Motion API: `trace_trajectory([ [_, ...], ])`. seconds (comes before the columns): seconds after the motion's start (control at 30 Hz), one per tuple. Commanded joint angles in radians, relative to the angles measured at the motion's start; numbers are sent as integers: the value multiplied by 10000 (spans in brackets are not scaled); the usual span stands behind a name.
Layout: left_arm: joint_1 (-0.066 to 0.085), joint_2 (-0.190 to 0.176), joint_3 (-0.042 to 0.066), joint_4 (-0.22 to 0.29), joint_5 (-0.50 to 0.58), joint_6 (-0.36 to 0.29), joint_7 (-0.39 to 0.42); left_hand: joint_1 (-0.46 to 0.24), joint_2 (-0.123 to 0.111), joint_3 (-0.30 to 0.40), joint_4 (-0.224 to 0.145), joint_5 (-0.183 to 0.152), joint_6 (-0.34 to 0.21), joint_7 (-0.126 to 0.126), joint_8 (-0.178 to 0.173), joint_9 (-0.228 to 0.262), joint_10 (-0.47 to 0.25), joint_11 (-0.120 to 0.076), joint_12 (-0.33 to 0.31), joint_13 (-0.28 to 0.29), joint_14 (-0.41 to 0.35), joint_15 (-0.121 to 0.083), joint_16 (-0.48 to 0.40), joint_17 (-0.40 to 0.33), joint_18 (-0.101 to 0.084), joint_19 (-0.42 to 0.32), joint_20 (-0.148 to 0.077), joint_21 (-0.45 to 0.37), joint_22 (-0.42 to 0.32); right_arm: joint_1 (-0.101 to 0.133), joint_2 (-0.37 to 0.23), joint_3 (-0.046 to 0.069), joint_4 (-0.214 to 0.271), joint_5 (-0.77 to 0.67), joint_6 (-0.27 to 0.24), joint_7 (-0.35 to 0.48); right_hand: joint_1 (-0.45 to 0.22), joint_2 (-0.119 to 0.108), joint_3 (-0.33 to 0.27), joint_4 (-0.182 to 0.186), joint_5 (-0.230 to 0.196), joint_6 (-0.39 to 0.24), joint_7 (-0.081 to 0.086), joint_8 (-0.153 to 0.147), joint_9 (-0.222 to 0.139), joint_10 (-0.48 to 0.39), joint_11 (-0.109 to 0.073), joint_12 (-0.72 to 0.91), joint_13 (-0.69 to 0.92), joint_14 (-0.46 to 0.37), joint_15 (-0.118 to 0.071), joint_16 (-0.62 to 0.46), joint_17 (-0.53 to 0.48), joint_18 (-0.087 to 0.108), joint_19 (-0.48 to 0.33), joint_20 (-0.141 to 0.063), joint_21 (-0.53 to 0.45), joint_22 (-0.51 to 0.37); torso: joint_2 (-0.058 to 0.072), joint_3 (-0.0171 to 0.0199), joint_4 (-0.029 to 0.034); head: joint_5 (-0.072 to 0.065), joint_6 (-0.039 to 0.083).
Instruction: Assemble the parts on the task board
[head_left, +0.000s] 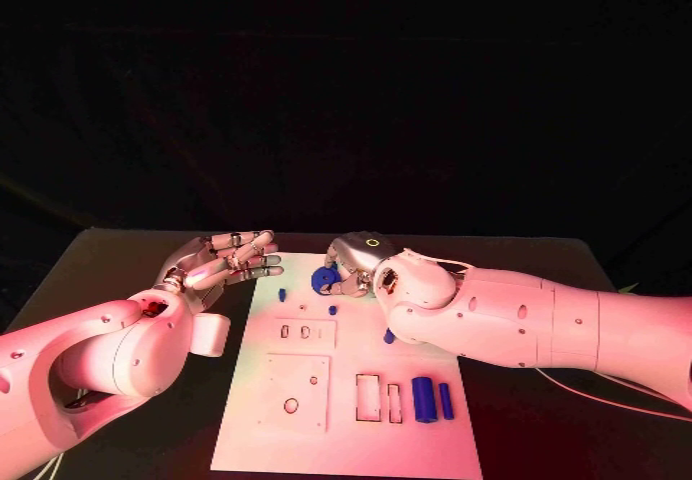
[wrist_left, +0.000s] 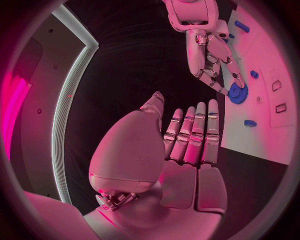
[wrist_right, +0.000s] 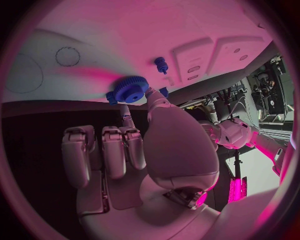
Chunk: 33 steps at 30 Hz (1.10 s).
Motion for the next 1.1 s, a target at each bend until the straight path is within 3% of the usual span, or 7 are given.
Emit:
trace_trajectory([
  [0.03, 8, 17, 8, 14, 11, 57, 83, 30, 44, 23, -55, -52, -6, 401, -63, -14, -24, 47, -63, -11, -69, 23, -39, -8, 55, -36, 1, 42, 16, -6, 12, -3, -12, -100, 42, -67, -173, -8, -14, 41, -158, -116, 24, -70, -19, 1051, 74, 38, 2627, 1061, 97, 37, 2633, -97, 734, 90, -43, 2248, 7, -1, -1, 20, 1],
  [0.63, 8, 25, 8, 0, 11, 48, 82, 32, 46, 24, -58, -52, -7, 402, -66, -14, -26, 49, -67, -11, -73, 24, -43, -8, 54, -46, 1, 42, 16, -6, -10, -5, -62, 355, 708, 66, -719, 125, 65, 56, 81, 99, -13, -35, 51, 1051, 56, 38, 2627, 1061, 93, 37, 2633, -109, 768, 119, -7, 2296, 6, 4, -3, 41, -13],
  [1.1, 8, 29, 8, -7, 11, 39, 65, 37, 48, 25, -64, -52, -13, 406, -76, -14, -34, 53, -78, -11, -76, 27, -48, -7, 52, -64, 3, 45, 17, -4, -19, -7, -172, 542, 712, 92, -810, 138, 126, 29, 277, 153, -32, -40, 69, 1051, 39, 38, 2627, 1061, 83, 37, 2633, -114, 782, 110, 7, 2315, 1, 3, -4, 47, -3],
])
